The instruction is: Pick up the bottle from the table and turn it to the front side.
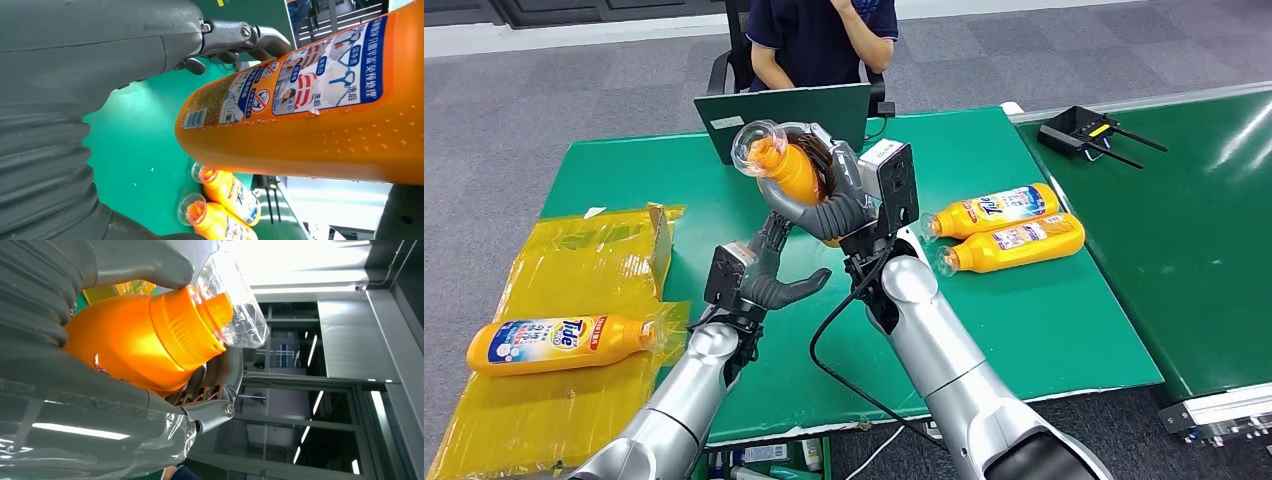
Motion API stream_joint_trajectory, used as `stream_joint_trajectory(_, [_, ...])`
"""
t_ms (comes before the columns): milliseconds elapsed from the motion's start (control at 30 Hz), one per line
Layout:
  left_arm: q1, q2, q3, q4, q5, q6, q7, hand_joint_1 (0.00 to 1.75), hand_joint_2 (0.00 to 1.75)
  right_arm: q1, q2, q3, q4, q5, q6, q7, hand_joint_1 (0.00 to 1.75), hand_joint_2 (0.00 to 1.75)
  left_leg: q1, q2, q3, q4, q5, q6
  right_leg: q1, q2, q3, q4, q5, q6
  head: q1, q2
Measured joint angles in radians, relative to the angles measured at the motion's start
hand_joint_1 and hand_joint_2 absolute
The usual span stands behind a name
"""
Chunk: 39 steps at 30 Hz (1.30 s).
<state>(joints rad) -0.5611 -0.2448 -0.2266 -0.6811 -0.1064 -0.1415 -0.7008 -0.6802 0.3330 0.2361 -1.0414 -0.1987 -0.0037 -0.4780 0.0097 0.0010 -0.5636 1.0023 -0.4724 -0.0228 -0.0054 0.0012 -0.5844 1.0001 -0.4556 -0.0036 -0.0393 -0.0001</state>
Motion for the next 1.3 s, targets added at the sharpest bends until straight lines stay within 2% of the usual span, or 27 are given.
stream_joint_trajectory(1300, [-0.010, -0.008, 0.000, 0.025, 0.005, 0.001, 0.000, 0.00, 1.75, 0.009, -0.002, 0.000, -0.003, 0.000, -0.004, 0.001, 1.75, 1.75, 0.000, 0.000, 0.000, 0.000, 0.000, 0.000, 0.000, 0.000, 0.000, 0.000, 0.000, -0.001, 0.000, 0.000])
